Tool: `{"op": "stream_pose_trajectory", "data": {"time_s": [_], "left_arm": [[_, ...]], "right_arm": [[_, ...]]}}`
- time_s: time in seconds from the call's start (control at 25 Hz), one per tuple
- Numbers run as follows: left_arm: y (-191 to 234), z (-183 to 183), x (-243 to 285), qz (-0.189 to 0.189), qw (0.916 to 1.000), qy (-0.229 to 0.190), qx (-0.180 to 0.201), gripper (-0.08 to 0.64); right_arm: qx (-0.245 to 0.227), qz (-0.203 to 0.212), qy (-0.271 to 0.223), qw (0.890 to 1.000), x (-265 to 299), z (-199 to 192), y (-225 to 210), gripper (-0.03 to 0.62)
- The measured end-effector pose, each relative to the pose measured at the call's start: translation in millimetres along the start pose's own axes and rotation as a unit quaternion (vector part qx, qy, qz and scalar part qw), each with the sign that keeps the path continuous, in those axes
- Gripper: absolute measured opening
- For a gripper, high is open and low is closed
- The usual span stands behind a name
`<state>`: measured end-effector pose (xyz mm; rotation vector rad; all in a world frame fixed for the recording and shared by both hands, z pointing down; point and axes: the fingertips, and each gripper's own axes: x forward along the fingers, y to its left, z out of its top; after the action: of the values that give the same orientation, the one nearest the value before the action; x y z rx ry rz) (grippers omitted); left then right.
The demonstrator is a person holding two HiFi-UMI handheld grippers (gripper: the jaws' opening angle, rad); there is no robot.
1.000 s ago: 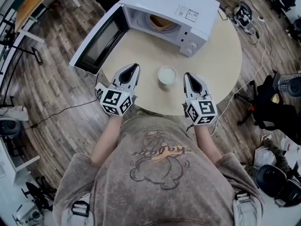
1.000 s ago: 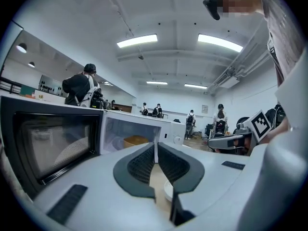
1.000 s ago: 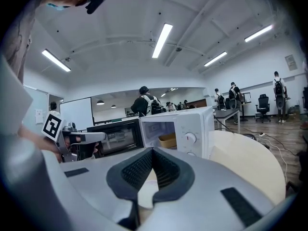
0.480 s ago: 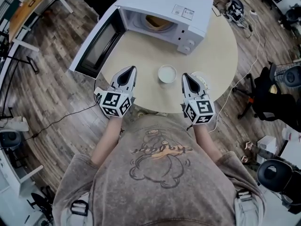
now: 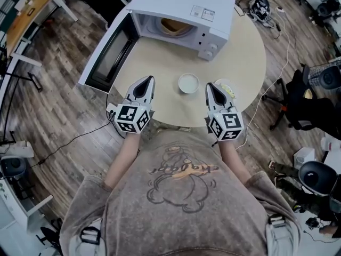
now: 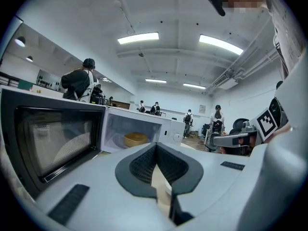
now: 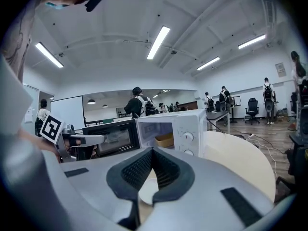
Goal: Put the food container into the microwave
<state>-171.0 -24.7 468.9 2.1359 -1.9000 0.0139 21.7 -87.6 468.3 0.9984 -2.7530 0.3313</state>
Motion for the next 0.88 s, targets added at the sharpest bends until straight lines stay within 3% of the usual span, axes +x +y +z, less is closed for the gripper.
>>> {"op": "stream_pose_trajectory", "data": {"time_s": [0.88], "left_arm": [[5.9, 3.9, 0.6, 0.014, 0.9997, -0.012, -0.013, 0.029]], "right_arm": [[0.003, -0.022, 0.001, 1.0, -7.7, -1.3, -7.0, 0.0]]}}
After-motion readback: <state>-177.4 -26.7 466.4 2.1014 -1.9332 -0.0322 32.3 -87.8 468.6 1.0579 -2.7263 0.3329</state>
